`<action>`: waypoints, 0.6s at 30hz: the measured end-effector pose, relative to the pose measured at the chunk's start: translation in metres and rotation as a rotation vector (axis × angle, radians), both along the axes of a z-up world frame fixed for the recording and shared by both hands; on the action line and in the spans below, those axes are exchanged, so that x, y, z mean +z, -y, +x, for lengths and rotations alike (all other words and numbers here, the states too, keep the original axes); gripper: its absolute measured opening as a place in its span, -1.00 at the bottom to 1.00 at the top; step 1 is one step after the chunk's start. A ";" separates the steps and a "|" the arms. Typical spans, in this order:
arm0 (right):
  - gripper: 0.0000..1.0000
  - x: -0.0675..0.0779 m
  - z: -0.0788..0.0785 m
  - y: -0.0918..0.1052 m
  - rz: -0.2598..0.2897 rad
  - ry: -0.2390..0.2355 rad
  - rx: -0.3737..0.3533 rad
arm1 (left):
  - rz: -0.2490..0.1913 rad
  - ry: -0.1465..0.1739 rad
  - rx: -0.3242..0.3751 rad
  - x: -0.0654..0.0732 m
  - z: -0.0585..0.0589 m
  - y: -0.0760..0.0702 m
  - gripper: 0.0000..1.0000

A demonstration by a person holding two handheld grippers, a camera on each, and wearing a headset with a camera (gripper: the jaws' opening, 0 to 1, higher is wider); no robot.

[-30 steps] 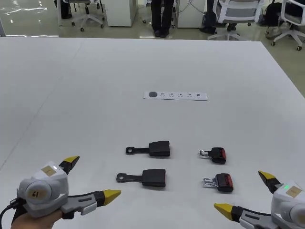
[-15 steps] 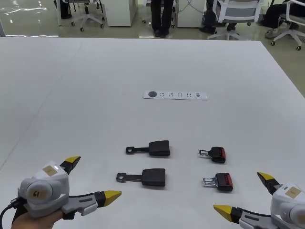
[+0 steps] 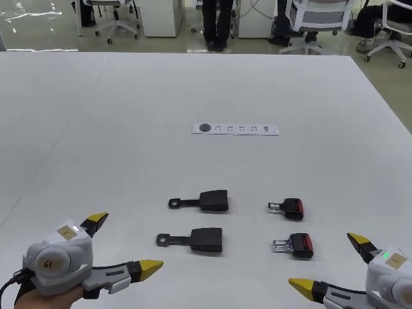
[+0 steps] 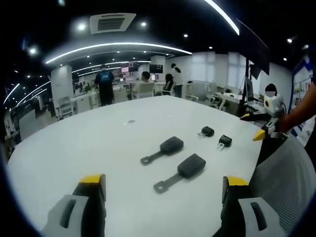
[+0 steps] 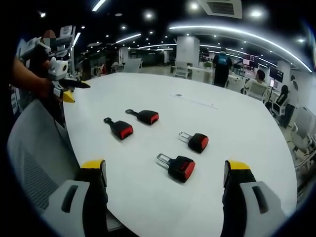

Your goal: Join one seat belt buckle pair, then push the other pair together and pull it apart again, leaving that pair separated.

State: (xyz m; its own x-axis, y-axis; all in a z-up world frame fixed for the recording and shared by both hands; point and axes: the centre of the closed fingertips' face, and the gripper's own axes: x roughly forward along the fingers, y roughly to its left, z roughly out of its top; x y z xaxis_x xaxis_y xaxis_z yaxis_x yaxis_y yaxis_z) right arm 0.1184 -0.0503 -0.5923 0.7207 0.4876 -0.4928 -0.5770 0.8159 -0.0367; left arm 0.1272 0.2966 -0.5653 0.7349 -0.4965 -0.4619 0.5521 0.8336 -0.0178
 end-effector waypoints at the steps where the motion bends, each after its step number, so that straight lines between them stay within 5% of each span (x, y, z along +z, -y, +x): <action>1: 0.99 0.000 0.000 0.000 0.001 -0.001 0.000 | 0.000 0.001 -0.001 0.000 0.000 0.000 1.00; 18: 0.99 -0.005 -0.006 0.001 -0.001 -0.012 0.013 | -0.004 0.001 -0.008 -0.001 -0.001 0.005 1.00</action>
State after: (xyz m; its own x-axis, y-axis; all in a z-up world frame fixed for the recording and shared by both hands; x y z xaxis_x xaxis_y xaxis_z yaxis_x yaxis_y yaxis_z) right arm 0.1121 -0.0512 -0.5970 0.7083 0.4961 -0.5021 -0.5876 0.8086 -0.0301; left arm 0.1260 0.2919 -0.5664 0.7312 -0.5043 -0.4594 0.5586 0.8292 -0.0210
